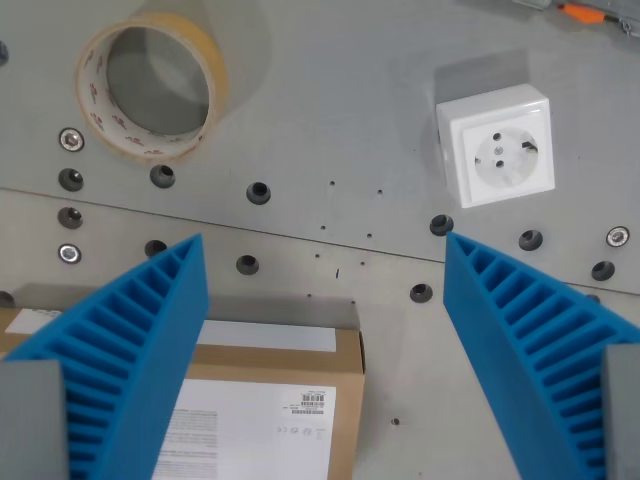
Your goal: Move above the white socket
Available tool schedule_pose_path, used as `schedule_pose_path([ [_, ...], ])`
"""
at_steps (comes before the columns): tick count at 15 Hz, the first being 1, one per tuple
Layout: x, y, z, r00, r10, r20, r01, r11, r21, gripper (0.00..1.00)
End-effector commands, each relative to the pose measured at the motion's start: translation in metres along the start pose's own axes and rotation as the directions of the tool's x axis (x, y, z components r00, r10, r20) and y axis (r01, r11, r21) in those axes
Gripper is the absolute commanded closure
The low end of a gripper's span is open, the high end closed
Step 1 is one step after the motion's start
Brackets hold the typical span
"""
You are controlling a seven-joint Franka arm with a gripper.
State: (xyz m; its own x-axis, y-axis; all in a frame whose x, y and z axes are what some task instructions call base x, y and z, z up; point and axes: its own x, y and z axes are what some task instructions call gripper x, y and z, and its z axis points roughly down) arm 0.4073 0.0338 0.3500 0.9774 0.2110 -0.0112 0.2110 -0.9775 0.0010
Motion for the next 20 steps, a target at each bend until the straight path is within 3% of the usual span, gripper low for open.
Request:
schedule_pose_path([
  [1, -0.001, 0.003, 0.002, 0.995, 0.101, -0.013, -0.101, 0.995, -0.004, 0.00],
  [5, -0.003, 0.009, 0.010, 0.975, 0.218, -0.029, -0.218, 0.976, -0.010, 0.00],
  [10, -0.008, 0.018, 0.027, 0.925, 0.374, -0.075, -0.376, 0.927, -0.016, 0.00],
  [15, -0.013, 0.031, 0.049, 0.848, 0.521, -0.095, -0.524, 0.852, -0.003, 0.00],
  [20, -0.017, 0.045, 0.070, 0.751, 0.656, -0.079, -0.658, 0.753, 0.010, 0.00],
])
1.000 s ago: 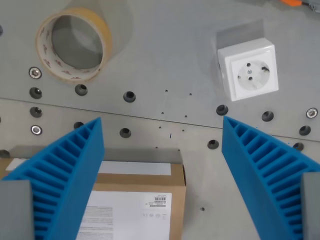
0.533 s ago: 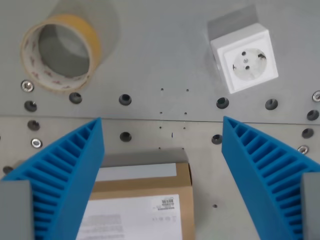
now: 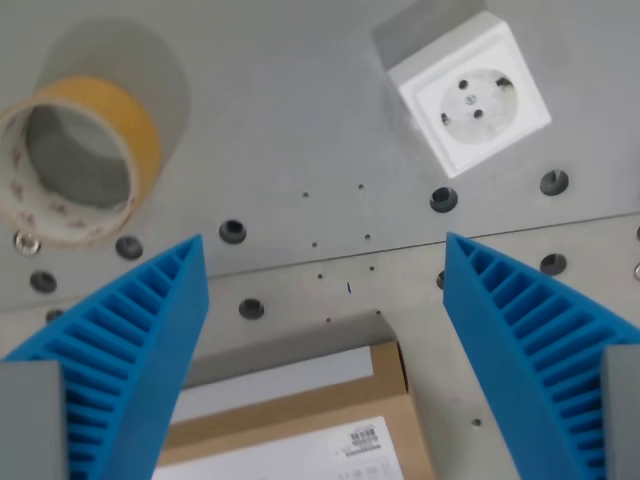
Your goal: Move above the white socket
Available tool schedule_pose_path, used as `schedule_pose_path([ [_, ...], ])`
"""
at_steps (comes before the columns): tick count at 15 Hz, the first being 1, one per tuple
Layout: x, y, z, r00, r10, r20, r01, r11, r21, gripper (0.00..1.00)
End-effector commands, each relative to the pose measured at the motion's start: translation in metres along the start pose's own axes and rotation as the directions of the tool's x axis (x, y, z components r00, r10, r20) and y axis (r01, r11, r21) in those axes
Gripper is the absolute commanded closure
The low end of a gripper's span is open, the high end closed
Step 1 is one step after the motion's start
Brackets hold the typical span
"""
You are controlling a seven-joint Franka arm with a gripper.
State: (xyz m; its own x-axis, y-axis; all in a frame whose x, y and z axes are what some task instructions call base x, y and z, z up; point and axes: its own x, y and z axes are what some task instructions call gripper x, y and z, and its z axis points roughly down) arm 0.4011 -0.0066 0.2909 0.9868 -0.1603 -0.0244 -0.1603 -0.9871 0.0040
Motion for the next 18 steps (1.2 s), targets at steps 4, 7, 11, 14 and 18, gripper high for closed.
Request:
schedule_pose_path([
  [4, 0.003, 0.020, 0.029, 0.884, 0.459, -0.085, -0.459, 0.888, 0.019, 0.00],
  [7, 0.004, 0.030, 0.044, 0.834, 0.545, -0.088, -0.546, 0.838, 0.021, 0.00],
  [11, 0.005, 0.044, 0.063, 0.752, 0.651, -0.101, -0.652, 0.758, 0.030, 0.00],
  [14, 0.006, 0.053, 0.078, 0.683, 0.722, -0.106, -0.723, 0.690, 0.037, 0.00],
  [18, 0.008, 0.064, 0.095, 0.616, 0.780, -0.106, -0.781, 0.623, 0.042, 0.00],
])
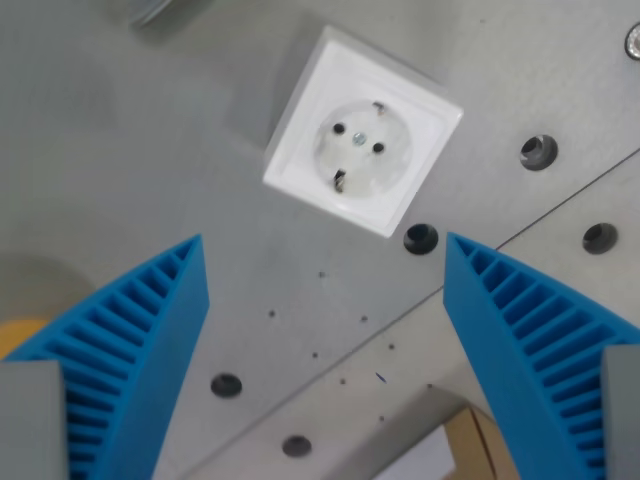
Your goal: Move above the white socket
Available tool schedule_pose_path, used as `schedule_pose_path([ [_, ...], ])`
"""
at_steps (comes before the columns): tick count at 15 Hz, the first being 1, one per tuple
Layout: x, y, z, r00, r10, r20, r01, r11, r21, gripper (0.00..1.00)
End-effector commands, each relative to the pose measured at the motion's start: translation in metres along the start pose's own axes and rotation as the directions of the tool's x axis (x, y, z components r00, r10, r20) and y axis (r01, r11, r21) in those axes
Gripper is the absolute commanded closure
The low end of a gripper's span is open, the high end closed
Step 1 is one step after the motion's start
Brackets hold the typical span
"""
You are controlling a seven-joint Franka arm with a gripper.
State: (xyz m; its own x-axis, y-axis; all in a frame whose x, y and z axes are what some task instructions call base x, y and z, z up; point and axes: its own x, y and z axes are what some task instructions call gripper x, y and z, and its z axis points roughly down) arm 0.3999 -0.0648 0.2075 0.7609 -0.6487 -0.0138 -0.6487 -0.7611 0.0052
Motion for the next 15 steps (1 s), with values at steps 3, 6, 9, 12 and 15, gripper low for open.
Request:
schedule_pose_path([
  [3, 0.007, 0.011, 0.020, 0.916, 0.387, -0.105, -0.387, 0.922, 0.029, 0.00],
  [6, 0.010, 0.014, 0.028, 0.911, 0.398, -0.108, -0.397, 0.917, 0.028, 0.00],
  [9, 0.013, 0.017, 0.034, 0.911, 0.398, -0.111, -0.398, 0.917, 0.025, 0.00],
  [12, 0.015, 0.018, 0.038, 0.917, 0.381, -0.114, -0.381, 0.924, 0.022, 0.00],
  [15, 0.016, 0.019, 0.041, 0.926, 0.360, -0.115, -0.360, 0.933, 0.018, 0.00],
])
